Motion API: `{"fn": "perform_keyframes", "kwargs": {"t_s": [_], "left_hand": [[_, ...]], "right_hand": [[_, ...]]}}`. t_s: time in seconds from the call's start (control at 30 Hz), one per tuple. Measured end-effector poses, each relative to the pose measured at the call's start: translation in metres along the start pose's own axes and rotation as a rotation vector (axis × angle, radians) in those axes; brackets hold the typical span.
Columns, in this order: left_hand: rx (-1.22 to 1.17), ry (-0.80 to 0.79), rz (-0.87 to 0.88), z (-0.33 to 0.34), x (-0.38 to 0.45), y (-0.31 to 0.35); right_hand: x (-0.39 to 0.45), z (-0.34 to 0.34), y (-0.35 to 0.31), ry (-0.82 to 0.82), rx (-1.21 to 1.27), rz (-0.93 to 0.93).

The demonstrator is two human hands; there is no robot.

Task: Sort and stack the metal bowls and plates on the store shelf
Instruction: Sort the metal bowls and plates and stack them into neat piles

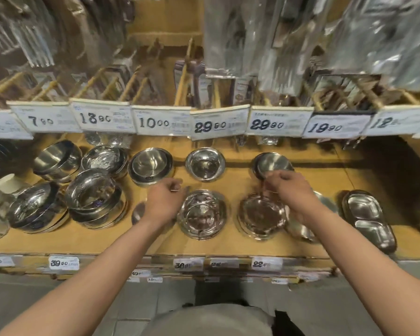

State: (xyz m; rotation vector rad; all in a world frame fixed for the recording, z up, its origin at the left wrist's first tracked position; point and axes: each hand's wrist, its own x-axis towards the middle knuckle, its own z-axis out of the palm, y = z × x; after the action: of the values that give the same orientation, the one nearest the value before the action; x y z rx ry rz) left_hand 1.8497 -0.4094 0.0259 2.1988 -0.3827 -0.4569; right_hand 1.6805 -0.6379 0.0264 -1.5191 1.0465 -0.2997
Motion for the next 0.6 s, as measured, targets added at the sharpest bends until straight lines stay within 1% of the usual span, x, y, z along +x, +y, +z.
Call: {"fn": "perform_keyframes", "kwargs": {"t_s": [0.07, 0.13, 0.23, 0.33, 0.47, 0.6], "left_hand": [[0.016, -0.05, 0.0, 0.015, 0.0, 0.018], [0.006, -0.086, -0.02, 0.029, 0.001, 0.032], [-0.029, -0.084, -0.073, 0.048, 0.002, 0.043], [-0.084, -0.041, -0.132, 0.056, -0.002, 0.042], [-0.107, 0.023, -0.237, 0.042, -0.012, 0.027], [-0.127, 0.121, -0.282, 0.023, -0.026, 0.009]], "right_hand": [[0.02, -0.03, 0.009, 0.065, -0.047, -0.002], [0.04, -0.053, 0.02, 0.089, -0.081, 0.014], [0.067, -0.073, 0.038, 0.063, -0.123, 0.058], [0.088, -0.074, 0.043, 0.028, -0.165, 0.086], [0.116, -0.065, 0.038, 0.065, -0.492, 0.019], [0.134, -0.054, 0.03, 0.002, -0.856, -0.02]]}}
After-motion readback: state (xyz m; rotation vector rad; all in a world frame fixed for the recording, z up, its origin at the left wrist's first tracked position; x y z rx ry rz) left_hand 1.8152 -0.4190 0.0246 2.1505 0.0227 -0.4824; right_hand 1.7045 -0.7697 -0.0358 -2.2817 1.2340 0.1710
